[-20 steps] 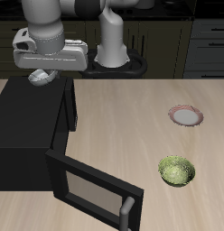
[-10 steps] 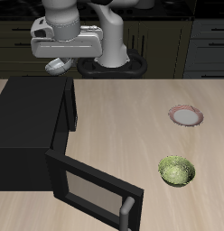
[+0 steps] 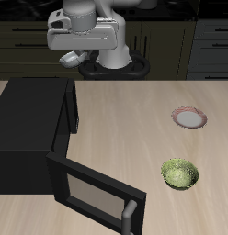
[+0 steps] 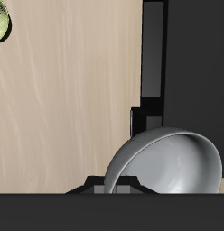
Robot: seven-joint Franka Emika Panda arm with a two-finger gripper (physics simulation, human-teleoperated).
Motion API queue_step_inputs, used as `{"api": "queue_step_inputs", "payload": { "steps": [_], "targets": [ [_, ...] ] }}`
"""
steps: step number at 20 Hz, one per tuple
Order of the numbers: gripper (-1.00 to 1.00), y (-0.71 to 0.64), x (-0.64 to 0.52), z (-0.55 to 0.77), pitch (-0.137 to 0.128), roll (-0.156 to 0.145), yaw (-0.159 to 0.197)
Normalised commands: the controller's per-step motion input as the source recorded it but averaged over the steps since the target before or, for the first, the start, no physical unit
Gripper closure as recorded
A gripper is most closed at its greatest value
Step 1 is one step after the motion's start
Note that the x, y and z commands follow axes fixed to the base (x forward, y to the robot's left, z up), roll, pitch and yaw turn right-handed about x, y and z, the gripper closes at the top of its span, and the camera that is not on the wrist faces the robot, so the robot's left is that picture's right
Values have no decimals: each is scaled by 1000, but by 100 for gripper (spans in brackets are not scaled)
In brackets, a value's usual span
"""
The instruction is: Place the white bowl on the plate
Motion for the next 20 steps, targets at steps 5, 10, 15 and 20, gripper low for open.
{"api": "queue_step_inputs", "payload": {
  "steps": [5,10,15,20],
  "targets": [
    [100,297,-192,0,-40,-66,13],
    [100,356,-71,-52,-10,-42,20],
    [100,567,-139,71,-49,11,17],
    [100,723,-88,-104,-6,68,16]
  ]
}}
